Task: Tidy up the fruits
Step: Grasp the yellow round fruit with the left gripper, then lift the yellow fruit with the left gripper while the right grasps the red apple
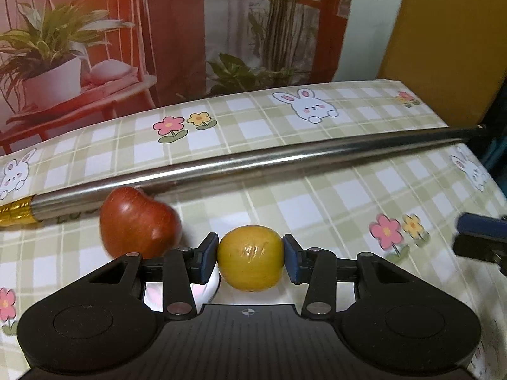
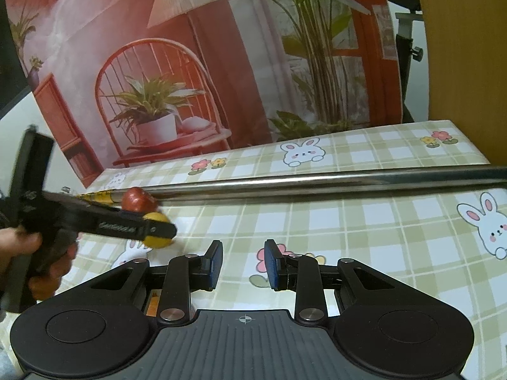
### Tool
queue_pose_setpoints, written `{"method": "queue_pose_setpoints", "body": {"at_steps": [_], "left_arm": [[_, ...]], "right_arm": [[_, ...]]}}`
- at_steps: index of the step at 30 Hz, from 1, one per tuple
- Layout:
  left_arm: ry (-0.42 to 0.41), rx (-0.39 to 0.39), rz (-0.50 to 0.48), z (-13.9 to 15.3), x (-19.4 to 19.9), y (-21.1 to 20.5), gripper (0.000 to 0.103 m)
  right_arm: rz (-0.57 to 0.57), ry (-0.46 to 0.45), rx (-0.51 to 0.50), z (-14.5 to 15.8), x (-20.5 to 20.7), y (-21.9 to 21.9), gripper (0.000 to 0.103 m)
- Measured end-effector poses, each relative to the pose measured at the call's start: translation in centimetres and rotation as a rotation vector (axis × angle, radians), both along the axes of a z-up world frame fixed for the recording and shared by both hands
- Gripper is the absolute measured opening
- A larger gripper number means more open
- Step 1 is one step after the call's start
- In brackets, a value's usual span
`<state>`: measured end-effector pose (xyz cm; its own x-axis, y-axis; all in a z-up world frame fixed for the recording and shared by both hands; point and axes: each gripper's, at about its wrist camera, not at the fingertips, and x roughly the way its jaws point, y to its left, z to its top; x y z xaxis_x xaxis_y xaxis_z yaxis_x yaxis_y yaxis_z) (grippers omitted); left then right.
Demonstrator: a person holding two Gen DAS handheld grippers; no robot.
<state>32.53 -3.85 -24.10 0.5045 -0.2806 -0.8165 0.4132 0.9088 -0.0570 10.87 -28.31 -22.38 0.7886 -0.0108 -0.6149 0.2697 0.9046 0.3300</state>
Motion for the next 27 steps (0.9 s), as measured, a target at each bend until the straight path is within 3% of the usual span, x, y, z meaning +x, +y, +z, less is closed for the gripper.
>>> {"method": "queue_pose_setpoints", "body": {"at_steps": [5,14,20,24,27], "left_arm": [[-0.010,-0.043,0.020,1.4,-2.8,2.6,0.046],[-0.011,-0.095,0.174,2.4,-7.4,10.2,0.046],[-0.025,-0.132,0.274,3.3,-9.5,15.0,0.046],[-0.055,-0.116,0.314,3.9,-10.5,17.4,0.046],[-0.084,-0.122,0.347,4.3,-11.1,19.2,0.046]], "right_arm": [[0.021,0.002,0.029,0.3,-0.1,0.7,0.027],[0.106,0.003,0.023,2.4,1.6,3.4,0.027],[0.197,0.013,-0.045,4.1,4.9,6.9,0.028],[0.273,0.024,-0.079,4.8,8.2,9.5,0.029],[0.298,0.026,-0.085,4.8,11.2,10.8,0.033]]}}
